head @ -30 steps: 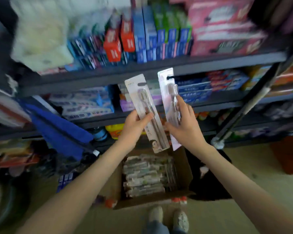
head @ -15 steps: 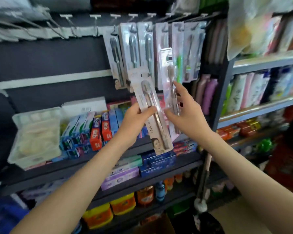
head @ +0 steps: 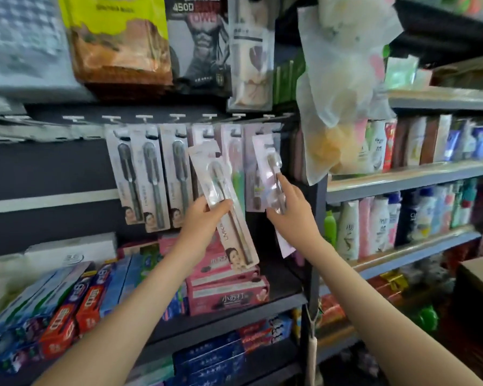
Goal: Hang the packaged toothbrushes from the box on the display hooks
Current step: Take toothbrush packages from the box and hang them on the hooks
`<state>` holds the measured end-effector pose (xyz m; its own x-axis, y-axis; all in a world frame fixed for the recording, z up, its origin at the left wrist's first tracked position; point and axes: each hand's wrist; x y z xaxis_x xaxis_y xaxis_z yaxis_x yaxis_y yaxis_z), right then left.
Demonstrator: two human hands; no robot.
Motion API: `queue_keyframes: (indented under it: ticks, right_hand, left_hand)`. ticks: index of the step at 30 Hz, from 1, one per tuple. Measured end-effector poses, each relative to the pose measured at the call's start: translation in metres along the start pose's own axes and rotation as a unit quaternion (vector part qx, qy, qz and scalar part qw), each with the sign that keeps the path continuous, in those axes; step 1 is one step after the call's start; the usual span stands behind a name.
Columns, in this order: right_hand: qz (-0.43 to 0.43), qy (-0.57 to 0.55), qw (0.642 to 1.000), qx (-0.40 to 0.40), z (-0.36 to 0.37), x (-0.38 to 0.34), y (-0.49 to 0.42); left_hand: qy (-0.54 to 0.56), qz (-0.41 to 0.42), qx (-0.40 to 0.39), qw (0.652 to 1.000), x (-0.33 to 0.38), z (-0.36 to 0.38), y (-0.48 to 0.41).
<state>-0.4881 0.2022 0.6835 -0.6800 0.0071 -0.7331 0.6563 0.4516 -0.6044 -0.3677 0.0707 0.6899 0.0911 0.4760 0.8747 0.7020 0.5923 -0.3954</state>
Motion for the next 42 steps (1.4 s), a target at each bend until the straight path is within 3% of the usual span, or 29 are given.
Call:
queue_keyframes:
  ticks: [7,13,32,38,42]
  right_hand:
    - [-0.031,0.025,0.997,0.062,0.014,0.031,-0.071]
    - [-0.007,0.044,0.993,0.111,0.019,0.041,-0.102]
    - [0.043,0.132,0.988,0.066,0.016,0.046,-0.119]
    - [0.033,-0.014,0.996,0.085,0.015,0.051,-0.120]
    - [0.046,0.060,0.993,0.087,0.026,0.058,-0.122]
  left_hand:
    - [-0.004,0.003,0.068,0.998,0.000,0.024,-0.032]
    - [-0.003,0.004,0.102,0.995,-0.005,0.030,-0.049]
    - [0.017,0.005,0.120,0.993,-0.017,0.032,-0.066]
    - [0.017,-0.005,0.111,0.994,-0.022,0.033,-0.065]
    - [0.001,-0.006,0.102,0.995,-0.023,0.033,-0.062]
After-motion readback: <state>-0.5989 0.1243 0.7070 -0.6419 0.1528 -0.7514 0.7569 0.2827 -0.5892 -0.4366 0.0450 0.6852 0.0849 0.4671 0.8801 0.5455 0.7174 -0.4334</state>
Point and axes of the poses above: each hand's wrist, its own y-axis away from the middle knuckle, its own z-axis out of the palm, x = y × z, and after that the axes turned 14 degrees about -y, right-handed
